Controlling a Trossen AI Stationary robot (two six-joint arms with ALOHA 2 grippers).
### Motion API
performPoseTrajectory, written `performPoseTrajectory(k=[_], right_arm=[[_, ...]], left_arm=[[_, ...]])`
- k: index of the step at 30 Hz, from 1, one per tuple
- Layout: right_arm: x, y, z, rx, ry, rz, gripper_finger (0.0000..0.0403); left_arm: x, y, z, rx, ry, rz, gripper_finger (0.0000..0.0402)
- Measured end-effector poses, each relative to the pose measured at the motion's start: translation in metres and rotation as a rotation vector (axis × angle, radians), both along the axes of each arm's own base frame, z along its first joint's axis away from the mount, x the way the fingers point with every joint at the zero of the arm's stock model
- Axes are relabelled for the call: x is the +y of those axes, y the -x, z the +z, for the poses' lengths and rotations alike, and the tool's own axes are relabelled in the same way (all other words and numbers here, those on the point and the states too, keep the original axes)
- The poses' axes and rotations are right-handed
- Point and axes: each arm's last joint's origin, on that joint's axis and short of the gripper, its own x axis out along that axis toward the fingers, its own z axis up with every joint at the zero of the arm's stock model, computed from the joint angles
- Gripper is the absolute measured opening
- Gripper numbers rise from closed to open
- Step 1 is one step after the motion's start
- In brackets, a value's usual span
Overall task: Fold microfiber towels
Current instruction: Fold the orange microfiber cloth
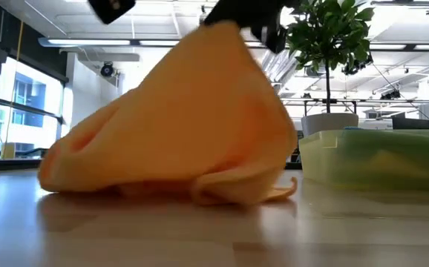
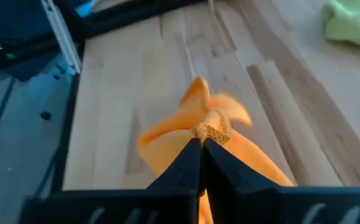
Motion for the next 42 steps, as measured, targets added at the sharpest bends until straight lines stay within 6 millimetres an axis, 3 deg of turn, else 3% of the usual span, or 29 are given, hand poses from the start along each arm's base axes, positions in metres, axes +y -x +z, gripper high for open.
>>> performPoseTrajectory(k=[7,11,17,27,42], right_arm=[[-0.006,0.019,0.038,-0.087,0.001,0.077,0.0],[-0.009,0.027,0.052,-0.128,0.051,0.116,0.0],[-0.008,0.033,0.053,-0.116,0.14,0.275,0.0],[-0.008,0.035,0.058,-0.113,0.268,0.38,0.0],[-0.01,0.044,0.126,-0.106,0.398,0.474,0.0]], left_arm=[[0.003,-0.019,0.003,-0.135,-0.092,0.013,0.0105],[0.004,-0.038,-0.01,-0.146,-0.118,0.01,0.0115],[0.007,-0.062,-0.024,-0.186,-0.082,-0.03,0.0115],[0.008,-0.076,-0.038,-0.194,-0.032,-0.149,0.0115],[0.004,-0.087,-0.013,-0.485,-0.053,-0.206,0.0115]])
